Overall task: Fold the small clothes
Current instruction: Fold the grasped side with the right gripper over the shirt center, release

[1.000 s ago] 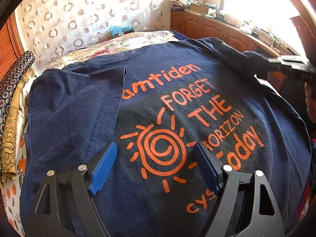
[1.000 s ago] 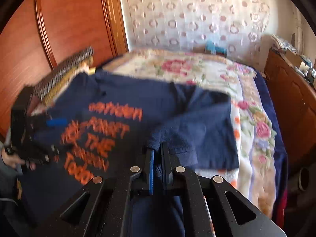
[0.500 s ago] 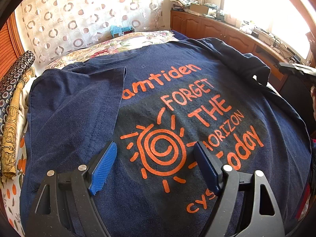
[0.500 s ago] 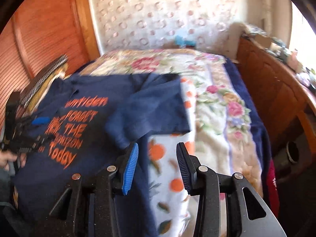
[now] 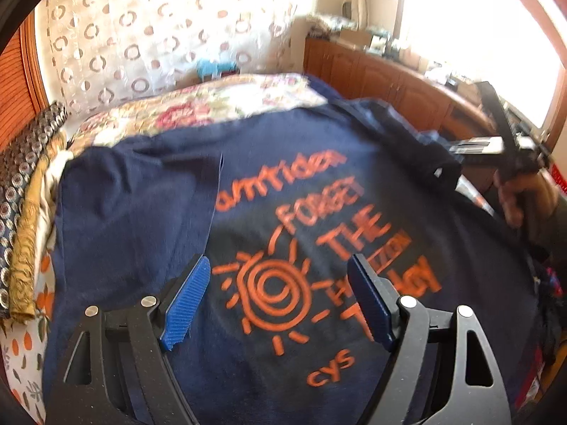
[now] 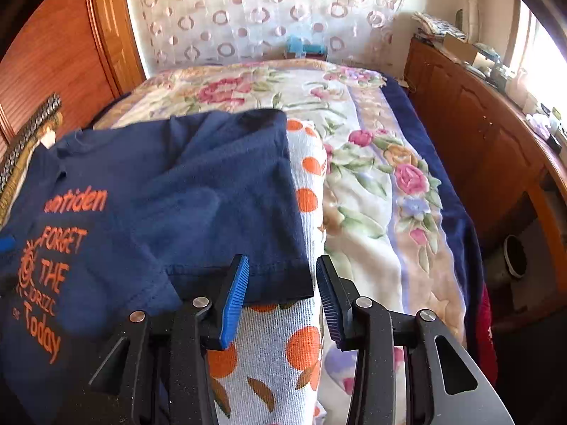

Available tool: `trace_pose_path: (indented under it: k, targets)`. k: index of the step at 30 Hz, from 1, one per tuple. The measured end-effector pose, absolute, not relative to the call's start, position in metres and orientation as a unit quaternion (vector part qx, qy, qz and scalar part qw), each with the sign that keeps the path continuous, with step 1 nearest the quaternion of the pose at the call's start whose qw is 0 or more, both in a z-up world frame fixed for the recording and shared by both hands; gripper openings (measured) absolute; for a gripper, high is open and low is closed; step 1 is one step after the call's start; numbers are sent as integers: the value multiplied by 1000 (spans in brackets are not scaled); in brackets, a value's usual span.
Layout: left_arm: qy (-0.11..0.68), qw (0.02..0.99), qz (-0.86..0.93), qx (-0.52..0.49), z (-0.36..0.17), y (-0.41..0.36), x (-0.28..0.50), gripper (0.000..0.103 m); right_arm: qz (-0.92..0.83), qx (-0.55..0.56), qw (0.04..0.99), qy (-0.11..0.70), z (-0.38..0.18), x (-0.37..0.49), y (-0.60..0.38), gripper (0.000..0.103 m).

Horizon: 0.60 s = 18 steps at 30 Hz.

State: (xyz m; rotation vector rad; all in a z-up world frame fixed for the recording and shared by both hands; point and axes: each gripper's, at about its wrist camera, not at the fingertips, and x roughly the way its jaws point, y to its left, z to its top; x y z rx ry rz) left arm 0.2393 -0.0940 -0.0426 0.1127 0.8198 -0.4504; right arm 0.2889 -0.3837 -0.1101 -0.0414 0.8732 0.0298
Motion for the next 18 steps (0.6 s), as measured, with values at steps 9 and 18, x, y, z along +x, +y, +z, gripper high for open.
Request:
trace_pose_path:
  k: [9, 18]
  targets:
    - [372, 901, -216, 50, -24, -84, 233, 81, 34, -49, 918, 393, -37, 282, -392, 2]
    - [365, 911, -188, 26, -22, -55, 232, 81, 100, -100, 940, 310, 61, 288, -312, 2]
